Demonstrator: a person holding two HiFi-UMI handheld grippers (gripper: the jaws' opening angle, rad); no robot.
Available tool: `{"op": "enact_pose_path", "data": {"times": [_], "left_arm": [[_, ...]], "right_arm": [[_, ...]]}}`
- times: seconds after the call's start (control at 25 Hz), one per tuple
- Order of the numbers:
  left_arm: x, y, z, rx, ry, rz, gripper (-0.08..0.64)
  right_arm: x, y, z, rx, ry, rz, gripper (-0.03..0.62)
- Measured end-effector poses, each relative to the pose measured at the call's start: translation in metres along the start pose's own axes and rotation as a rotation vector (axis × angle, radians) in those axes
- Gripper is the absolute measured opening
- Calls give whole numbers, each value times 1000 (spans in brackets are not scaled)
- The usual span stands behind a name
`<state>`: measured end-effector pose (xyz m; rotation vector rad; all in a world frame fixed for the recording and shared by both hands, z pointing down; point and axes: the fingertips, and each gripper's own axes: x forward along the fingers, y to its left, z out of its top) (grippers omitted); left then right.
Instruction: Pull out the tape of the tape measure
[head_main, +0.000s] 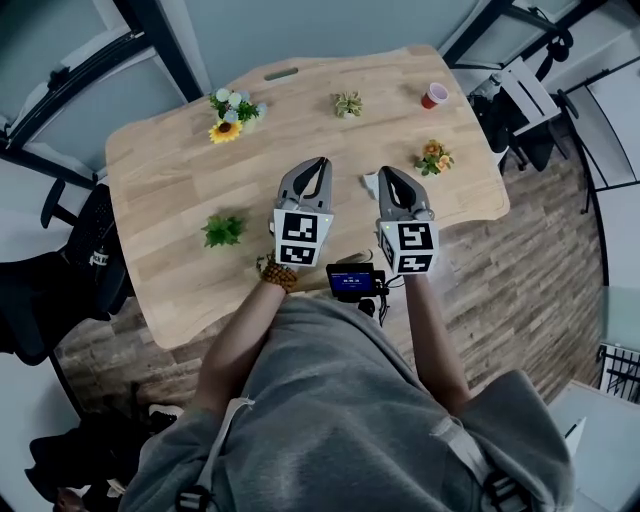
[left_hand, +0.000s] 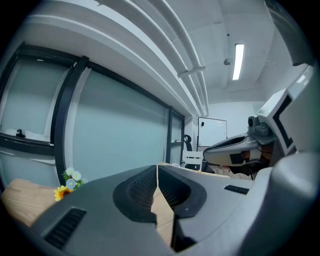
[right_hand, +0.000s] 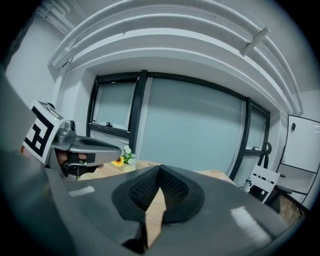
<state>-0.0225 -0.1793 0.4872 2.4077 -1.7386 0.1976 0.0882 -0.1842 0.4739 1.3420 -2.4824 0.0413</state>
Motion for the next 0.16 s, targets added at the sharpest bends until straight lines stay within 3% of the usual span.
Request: {"op": "enact_pose_path", "data": {"times": [0.16], "left_arm": [[6,10,-11,-19,23,36,17]], "right_arm": [[12,-25,-11,-3,27,-9,8]]}}
